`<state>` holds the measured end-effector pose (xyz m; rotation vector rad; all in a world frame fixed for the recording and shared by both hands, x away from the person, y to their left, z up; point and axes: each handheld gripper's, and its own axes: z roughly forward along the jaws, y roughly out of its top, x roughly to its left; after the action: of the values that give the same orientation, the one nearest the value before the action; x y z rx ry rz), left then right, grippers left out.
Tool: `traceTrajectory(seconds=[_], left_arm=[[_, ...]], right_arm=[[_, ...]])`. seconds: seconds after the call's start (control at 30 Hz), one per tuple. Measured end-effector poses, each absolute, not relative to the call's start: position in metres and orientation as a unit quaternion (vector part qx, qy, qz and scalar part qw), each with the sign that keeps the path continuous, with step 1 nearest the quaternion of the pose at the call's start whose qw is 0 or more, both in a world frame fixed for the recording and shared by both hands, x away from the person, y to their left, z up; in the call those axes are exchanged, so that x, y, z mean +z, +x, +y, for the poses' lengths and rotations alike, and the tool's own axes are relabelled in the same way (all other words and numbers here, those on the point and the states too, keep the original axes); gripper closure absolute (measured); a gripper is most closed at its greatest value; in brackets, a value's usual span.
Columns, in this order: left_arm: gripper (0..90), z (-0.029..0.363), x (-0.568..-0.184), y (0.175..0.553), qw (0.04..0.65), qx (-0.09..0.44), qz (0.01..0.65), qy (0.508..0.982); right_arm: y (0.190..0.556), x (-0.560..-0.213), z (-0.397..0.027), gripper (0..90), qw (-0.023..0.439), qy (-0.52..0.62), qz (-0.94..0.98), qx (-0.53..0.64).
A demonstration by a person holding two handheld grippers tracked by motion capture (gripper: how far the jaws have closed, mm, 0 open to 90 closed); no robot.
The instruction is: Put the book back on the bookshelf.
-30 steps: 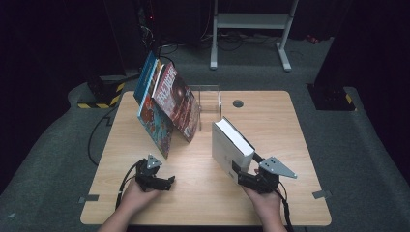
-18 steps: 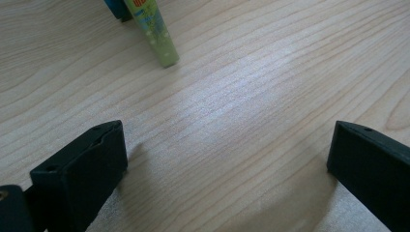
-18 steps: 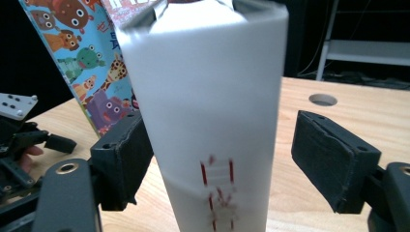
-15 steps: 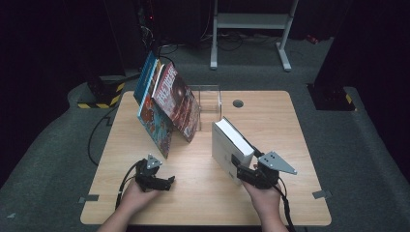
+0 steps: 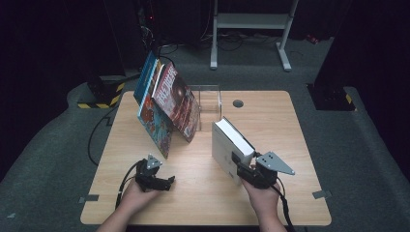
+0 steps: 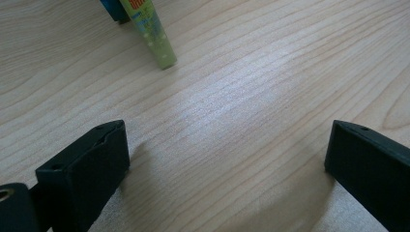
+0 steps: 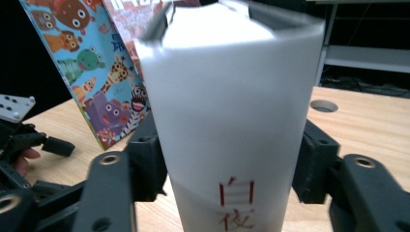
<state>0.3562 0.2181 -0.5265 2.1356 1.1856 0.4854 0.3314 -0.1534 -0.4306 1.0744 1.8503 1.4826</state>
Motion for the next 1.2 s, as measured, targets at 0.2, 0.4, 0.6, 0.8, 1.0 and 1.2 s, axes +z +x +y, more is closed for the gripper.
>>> traceTrajectory(seconds=[0.2,0.4,0.6,0.8,1.0,1.2], left_arm=[[2.9,0.2182,-0.5264,0.3557,0.32,0.185,0.449,0.813],[2.9,0.2183,-0.5263,0.3556,0.32,0.186,0.449,0.813],[3.4,0.2181,-0.5264,0.3552,0.322,0.185,0.45,0.812],[4.4,0.2182,-0.5263,0.3547,0.323,0.184,0.45,0.812],[4.7,0.2184,-0.5262,0.3546,0.323,0.184,0.449,0.812],[5.1,0.2184,-0.5263,0.3542,0.325,0.183,0.45,0.812]], right_arm=[[0.3283,-0.4299,-0.1501,50.2,0.282,0.388,0.692,0.54],[0.327,-0.4283,-0.1479,52.1,0.289,0.387,0.698,0.53],[0.3269,-0.4274,-0.1477,52.4,0.286,0.388,0.7,0.527],[0.3269,-0.4267,-0.1474,52.6,0.287,0.387,0.702,0.524],[0.3268,-0.4234,-0.1451,52.8,0.286,0.397,0.706,0.513],[0.327,-0.4204,-0.1435,53.9,0.281,0.398,0.712,0.505]])
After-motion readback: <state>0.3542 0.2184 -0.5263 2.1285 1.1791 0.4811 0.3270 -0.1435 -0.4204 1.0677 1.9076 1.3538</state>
